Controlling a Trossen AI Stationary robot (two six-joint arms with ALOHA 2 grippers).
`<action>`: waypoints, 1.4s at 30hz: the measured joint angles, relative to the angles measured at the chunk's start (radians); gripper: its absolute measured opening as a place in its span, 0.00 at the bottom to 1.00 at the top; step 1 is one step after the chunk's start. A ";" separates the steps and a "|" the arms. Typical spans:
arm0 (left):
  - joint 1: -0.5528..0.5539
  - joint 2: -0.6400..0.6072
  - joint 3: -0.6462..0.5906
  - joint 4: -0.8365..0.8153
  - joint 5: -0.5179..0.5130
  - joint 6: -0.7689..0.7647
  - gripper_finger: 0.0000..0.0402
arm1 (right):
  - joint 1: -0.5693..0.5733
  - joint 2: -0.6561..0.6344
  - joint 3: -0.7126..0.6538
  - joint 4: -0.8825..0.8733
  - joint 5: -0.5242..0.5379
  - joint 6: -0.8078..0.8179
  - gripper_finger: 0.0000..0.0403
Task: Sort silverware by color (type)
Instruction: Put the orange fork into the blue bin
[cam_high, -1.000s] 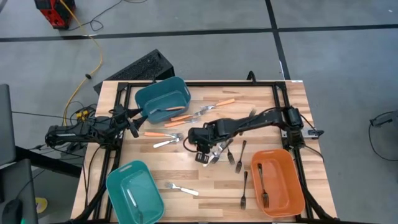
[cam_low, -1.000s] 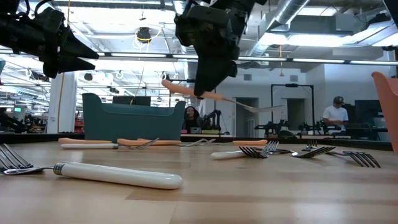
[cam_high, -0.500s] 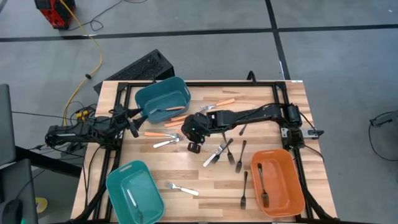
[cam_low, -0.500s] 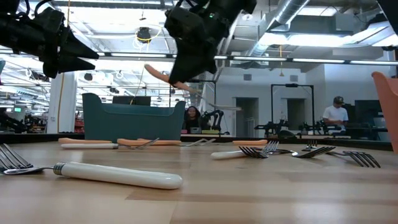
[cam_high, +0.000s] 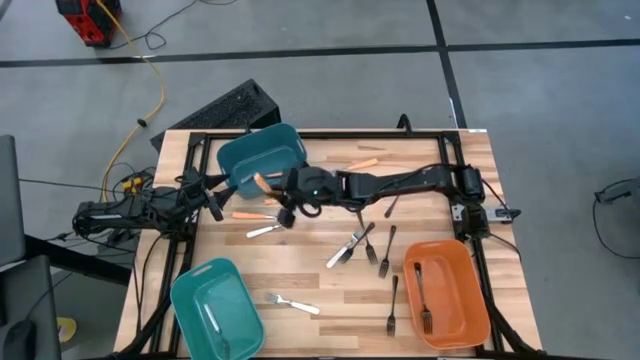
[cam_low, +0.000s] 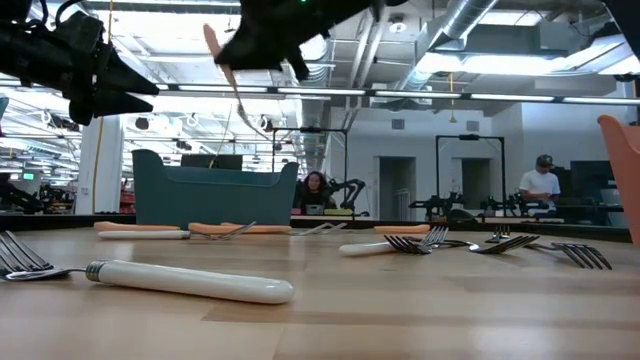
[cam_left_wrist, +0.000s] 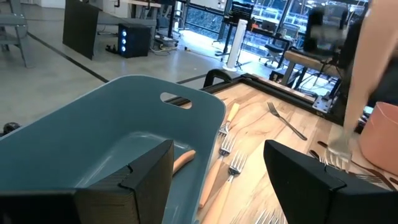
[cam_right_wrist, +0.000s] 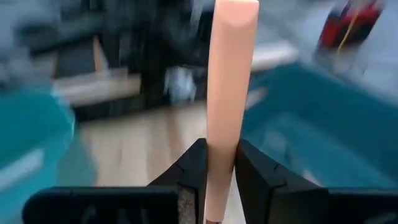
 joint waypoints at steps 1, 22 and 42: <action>0.000 0.000 0.000 0.000 0.000 0.000 0.58 | -0.005 0.000 0.000 0.051 0.006 -0.003 0.23; 0.000 0.000 0.000 0.001 -0.018 0.000 0.58 | -0.220 0.122 0.000 0.356 -0.281 -0.213 0.23; 0.000 0.001 0.000 0.000 -0.023 -0.001 0.58 | -0.341 0.124 0.020 0.213 -0.474 -0.390 0.20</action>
